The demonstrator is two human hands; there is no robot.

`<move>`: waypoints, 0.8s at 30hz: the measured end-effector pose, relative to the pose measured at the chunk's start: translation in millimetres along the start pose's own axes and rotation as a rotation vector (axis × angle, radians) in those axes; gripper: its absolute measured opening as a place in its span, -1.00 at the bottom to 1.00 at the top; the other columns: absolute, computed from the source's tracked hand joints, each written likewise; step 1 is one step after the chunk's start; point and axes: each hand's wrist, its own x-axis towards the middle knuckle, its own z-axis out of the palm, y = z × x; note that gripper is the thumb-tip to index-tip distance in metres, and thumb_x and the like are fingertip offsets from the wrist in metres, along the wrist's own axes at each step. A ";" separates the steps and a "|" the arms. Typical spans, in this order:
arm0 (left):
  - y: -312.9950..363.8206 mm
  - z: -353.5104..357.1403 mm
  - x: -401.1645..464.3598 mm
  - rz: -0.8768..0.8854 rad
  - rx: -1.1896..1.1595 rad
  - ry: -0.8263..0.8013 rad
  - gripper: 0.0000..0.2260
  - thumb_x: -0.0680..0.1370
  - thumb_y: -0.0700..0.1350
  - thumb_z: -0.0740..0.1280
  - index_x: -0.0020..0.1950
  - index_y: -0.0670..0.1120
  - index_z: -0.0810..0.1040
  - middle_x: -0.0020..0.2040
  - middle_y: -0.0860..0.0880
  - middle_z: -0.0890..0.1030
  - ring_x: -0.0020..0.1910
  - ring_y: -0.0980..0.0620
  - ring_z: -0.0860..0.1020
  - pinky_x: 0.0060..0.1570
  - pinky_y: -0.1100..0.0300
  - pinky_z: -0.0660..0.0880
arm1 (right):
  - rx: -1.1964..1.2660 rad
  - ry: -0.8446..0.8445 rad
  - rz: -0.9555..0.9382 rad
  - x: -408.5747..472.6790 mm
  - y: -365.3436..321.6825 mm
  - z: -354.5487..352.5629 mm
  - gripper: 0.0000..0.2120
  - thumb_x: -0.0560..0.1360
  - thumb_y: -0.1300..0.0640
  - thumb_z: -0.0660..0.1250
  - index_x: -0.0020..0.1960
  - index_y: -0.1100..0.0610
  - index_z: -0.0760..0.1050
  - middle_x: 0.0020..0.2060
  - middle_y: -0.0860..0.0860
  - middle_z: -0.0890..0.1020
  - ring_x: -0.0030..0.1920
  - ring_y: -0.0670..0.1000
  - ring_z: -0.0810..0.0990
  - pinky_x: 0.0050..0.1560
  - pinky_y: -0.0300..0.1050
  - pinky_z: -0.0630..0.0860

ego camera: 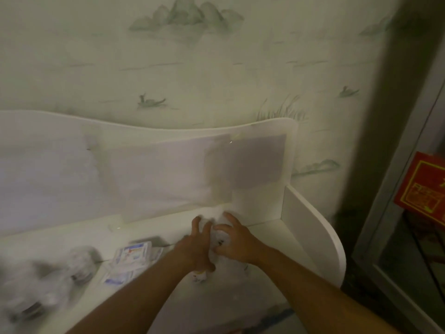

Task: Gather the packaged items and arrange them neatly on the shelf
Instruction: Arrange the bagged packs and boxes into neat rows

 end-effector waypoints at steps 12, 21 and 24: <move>-51.8 9.6 -17.6 -0.037 -0.101 0.064 -0.01 0.29 0.23 0.46 0.51 0.12 -0.11 0.48 -0.01 -0.18 0.19 -0.17 0.51 0.14 0.01 0.54 | 0.068 0.004 -0.102 10.4 -28.6 18.6 -0.45 0.51 0.02 0.39 0.47 -0.03 0.32 0.57 -0.05 0.04 0.56 -0.03 0.07 0.49 -0.09 0.18; -43.1 -7.2 -24.5 -0.050 0.010 0.073 -0.09 0.37 0.44 0.23 0.54 0.15 -0.16 0.54 0.01 -0.31 0.36 -0.29 0.36 0.31 -0.15 0.37 | 0.145 0.097 0.018 13.6 -5.7 10.3 -0.28 0.48 -0.06 0.41 0.53 -0.06 0.15 0.57 -0.02 0.00 0.54 0.00 0.10 0.42 -0.17 0.16; -36.9 -19.9 -24.7 -0.045 0.038 0.123 -0.21 0.43 0.43 0.16 0.54 0.11 0.02 0.57 0.00 -0.17 0.37 -0.25 0.37 0.33 -0.14 0.33 | 0.125 0.161 0.053 10.4 2.1 6.5 -0.34 0.46 -0.08 0.40 0.48 -0.02 0.24 0.50 0.00 0.20 0.45 0.01 0.30 0.38 -0.17 0.27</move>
